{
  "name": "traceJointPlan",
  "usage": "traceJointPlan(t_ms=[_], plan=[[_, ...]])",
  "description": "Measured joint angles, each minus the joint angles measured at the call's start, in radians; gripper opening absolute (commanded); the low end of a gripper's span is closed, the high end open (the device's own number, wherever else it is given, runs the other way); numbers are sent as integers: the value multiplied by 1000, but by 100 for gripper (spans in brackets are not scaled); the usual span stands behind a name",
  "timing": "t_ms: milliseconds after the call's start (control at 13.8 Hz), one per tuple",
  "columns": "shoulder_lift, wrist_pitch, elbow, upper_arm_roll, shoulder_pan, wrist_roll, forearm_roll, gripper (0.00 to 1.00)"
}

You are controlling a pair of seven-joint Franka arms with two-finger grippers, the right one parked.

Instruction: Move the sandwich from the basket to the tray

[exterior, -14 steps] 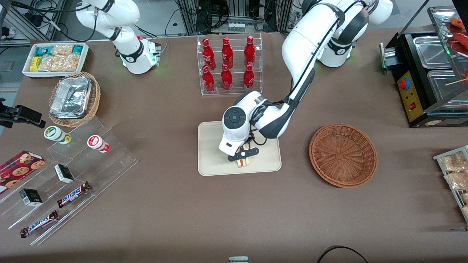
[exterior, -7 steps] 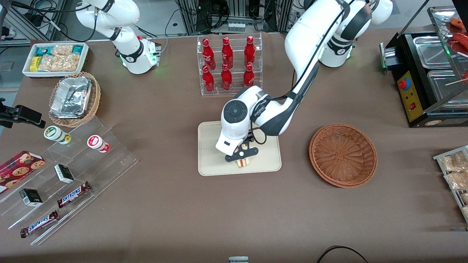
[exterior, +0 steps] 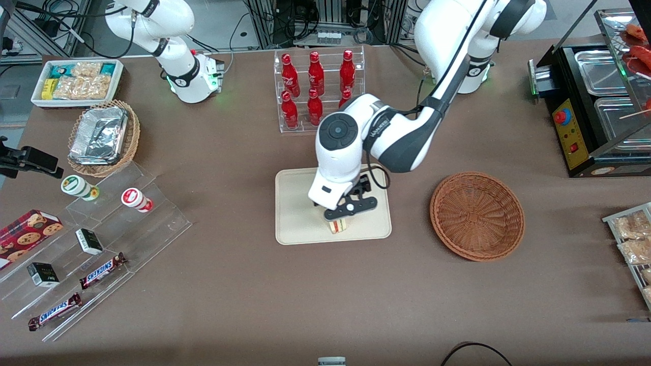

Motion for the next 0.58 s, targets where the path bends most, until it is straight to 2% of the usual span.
traceJointPlan(t_ms=[145, 582], plan=[[-19, -58, -7, 9, 57, 102, 2, 100], [-141, -67, -155, 13, 244, 310, 1, 100]])
